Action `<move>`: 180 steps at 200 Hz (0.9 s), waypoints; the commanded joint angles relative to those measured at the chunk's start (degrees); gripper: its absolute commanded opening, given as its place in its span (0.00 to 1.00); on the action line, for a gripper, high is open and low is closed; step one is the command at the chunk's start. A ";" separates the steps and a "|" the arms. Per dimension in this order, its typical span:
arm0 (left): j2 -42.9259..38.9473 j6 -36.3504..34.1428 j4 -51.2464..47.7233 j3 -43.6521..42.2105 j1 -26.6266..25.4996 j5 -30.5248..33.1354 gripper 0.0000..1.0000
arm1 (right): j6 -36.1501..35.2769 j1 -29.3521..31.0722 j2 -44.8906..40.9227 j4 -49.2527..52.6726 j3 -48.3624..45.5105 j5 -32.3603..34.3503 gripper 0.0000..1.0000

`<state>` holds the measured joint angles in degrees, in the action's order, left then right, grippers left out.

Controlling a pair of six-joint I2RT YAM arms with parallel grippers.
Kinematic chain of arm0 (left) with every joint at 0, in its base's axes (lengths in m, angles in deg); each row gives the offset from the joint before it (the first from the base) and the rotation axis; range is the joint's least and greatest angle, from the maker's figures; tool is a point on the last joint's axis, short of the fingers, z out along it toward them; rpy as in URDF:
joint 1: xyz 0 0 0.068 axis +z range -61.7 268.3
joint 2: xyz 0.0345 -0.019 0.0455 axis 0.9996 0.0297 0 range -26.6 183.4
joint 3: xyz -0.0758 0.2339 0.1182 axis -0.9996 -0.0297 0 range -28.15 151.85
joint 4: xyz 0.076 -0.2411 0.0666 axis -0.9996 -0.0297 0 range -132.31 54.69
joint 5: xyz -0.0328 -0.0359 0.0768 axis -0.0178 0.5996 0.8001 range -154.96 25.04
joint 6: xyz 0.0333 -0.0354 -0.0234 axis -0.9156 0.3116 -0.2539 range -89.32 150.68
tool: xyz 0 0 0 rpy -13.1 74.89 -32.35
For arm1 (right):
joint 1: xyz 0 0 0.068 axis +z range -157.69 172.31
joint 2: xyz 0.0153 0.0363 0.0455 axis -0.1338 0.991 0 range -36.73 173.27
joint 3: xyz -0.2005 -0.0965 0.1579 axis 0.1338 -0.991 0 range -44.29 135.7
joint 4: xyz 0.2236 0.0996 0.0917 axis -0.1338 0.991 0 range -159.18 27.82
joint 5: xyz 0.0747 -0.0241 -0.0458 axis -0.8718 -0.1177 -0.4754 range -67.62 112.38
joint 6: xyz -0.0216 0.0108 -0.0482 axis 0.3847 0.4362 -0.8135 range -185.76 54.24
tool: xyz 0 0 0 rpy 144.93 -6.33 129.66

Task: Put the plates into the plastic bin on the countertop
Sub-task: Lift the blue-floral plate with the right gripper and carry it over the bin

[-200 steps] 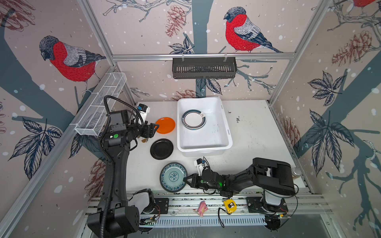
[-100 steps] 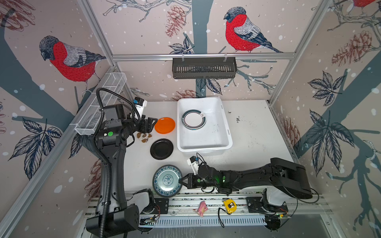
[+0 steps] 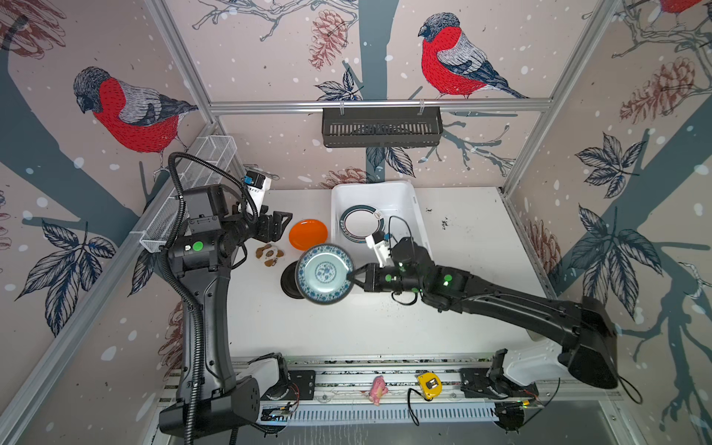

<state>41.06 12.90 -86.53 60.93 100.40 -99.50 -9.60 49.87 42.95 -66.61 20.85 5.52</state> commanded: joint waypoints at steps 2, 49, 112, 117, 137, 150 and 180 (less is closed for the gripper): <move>0.84 0.71 1.37 -0.26 -0.11 -2.87 0.75 | -7.49 -7.24 -0.34 9.78 4.40 -6.07 0.05; 3.48 -0.58 1.36 -0.87 -1.41 -5.73 0.75 | -16.67 -20.92 6.18 19.64 14.49 -11.50 0.04; 3.47 -5.16 2.09 -4.51 -7.84 -3.93 0.76 | -30.31 -29.02 21.84 32.95 30.21 -12.38 0.04; 3.41 -5.24 2.39 -4.93 -7.82 -4.06 0.76 | -31.71 -29.26 23.49 34.70 31.97 -12.11 0.04; 3.05 -5.25 3.90 -6.79 -7.81 -3.88 0.76 | -36.90 -30.25 30.21 42.40 39.77 -11.72 0.04; 2.97 -5.41 4.20 -7.46 -7.82 -4.14 0.76 | -39.25 -30.39 33.94 45.98 43.90 -12.27 0.04; 2.86 -6.38 4.01 -8.18 -7.83 -4.59 0.76 | -42.97 -30.08 41.22 51.86 51.00 -12.23 0.04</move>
<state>44.29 8.20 -83.93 53.21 92.64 -102.52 -46.78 19.64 80.35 -22.79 67.62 -5.87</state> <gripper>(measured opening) 0.759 0.089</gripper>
